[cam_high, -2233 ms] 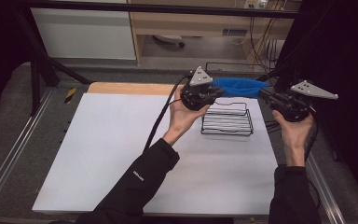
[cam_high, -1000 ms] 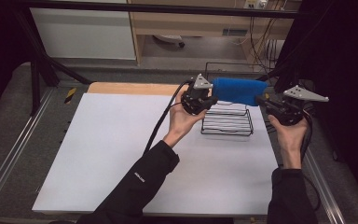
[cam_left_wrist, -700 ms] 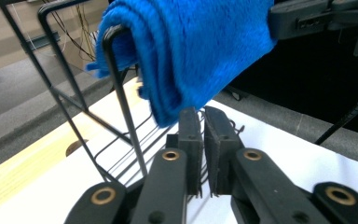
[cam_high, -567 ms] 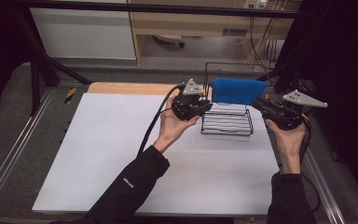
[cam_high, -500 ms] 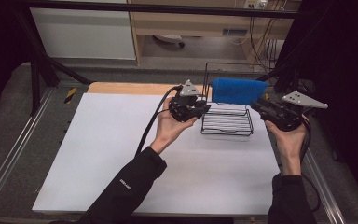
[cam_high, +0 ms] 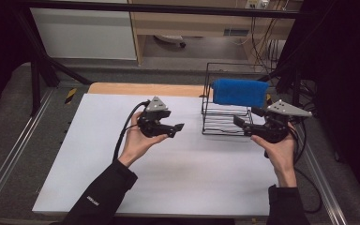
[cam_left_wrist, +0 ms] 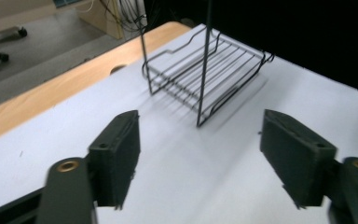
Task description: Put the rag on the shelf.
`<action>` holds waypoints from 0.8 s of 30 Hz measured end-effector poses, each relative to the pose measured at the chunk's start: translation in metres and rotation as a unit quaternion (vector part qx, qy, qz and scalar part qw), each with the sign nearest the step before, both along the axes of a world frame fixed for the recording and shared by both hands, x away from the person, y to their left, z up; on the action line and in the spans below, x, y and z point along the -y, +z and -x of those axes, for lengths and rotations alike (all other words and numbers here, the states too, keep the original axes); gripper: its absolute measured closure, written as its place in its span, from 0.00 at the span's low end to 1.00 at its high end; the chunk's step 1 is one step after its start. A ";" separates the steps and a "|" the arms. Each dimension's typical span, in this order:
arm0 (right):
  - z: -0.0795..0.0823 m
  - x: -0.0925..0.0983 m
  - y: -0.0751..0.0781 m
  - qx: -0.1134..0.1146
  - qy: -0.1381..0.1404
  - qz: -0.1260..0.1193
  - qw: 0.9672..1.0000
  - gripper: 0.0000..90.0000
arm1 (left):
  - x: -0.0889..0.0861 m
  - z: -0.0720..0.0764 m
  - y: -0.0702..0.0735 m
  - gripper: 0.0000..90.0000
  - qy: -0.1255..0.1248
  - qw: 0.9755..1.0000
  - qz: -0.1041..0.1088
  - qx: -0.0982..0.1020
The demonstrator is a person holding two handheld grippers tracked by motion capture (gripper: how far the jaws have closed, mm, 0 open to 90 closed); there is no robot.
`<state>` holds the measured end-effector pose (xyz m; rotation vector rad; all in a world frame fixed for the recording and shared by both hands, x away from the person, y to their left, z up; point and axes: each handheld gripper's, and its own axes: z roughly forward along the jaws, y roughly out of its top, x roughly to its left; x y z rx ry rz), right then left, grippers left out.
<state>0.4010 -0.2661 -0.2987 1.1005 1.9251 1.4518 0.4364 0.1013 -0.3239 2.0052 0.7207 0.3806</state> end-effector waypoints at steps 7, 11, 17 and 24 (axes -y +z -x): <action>0.006 -0.017 -0.022 -0.026 0.014 0.005 1.000 0.08 | -0.048 0.022 -0.026 0.15 0.032 0.999 -0.009 -0.004; 0.009 -0.021 -0.034 -0.039 0.021 0.016 0.999 0.05 | -0.074 0.033 -0.039 0.12 0.049 0.999 -0.010 -0.006; 0.016 -0.023 -0.059 -0.054 0.034 0.019 0.998 0.04 | -0.108 0.049 -0.057 0.11 0.072 0.997 -0.014 -0.011; 0.024 -0.016 -0.091 -0.080 0.037 0.025 0.996 0.01 | -0.135 0.064 -0.079 0.11 0.084 0.996 -0.015 -0.012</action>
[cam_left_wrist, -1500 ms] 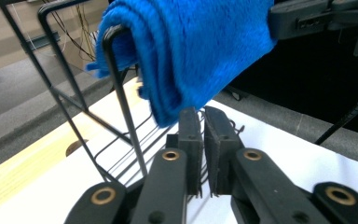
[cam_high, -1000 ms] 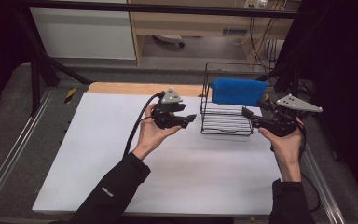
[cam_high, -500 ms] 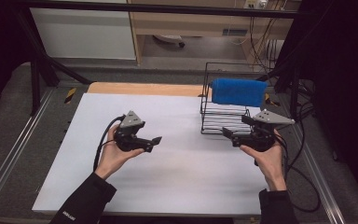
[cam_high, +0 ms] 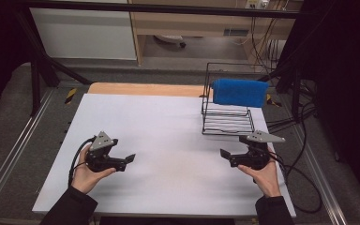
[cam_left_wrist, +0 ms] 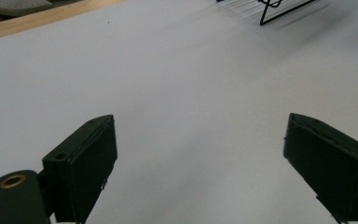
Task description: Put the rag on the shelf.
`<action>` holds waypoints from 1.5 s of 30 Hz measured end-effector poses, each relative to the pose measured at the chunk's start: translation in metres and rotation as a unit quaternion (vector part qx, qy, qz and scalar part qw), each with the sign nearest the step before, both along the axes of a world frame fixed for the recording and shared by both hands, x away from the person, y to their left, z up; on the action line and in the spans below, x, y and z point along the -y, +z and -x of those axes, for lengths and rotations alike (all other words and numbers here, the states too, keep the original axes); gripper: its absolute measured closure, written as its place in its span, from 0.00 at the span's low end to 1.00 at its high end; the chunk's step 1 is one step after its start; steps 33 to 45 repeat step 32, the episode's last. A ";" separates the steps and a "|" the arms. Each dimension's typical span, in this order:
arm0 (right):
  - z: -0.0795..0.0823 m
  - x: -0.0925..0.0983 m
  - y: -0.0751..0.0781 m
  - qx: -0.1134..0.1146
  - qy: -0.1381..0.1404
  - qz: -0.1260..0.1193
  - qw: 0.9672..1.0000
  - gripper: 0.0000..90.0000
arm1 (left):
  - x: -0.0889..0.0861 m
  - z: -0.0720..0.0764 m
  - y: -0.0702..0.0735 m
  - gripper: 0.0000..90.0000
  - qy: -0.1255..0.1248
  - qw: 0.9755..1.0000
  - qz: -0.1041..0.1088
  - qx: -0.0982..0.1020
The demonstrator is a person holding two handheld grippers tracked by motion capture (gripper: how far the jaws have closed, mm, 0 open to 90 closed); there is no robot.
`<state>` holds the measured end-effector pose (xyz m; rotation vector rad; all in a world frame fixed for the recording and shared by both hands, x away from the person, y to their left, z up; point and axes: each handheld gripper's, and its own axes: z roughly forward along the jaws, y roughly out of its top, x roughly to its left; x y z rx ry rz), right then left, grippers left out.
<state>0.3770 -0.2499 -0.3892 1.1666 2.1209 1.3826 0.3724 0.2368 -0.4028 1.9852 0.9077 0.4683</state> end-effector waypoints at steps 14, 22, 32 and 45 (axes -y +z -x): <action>0.018 0.016 -0.041 -0.038 0.019 -0.006 0.999 0.01 | -0.031 0.014 -0.032 0.12 0.008 1.000 0.013 -0.012; 0.023 0.024 -0.056 -0.051 0.035 0.006 0.998 0.01 | -0.032 0.018 -0.041 0.11 0.005 1.000 0.003 -0.021; 0.023 0.022 -0.058 -0.052 0.036 0.017 0.998 0.01 | -0.032 0.019 -0.042 0.11 0.005 1.000 0.005 -0.020; 0.023 0.022 -0.058 -0.052 0.036 0.017 0.998 0.01 | -0.032 0.019 -0.042 0.11 0.005 1.000 0.005 -0.020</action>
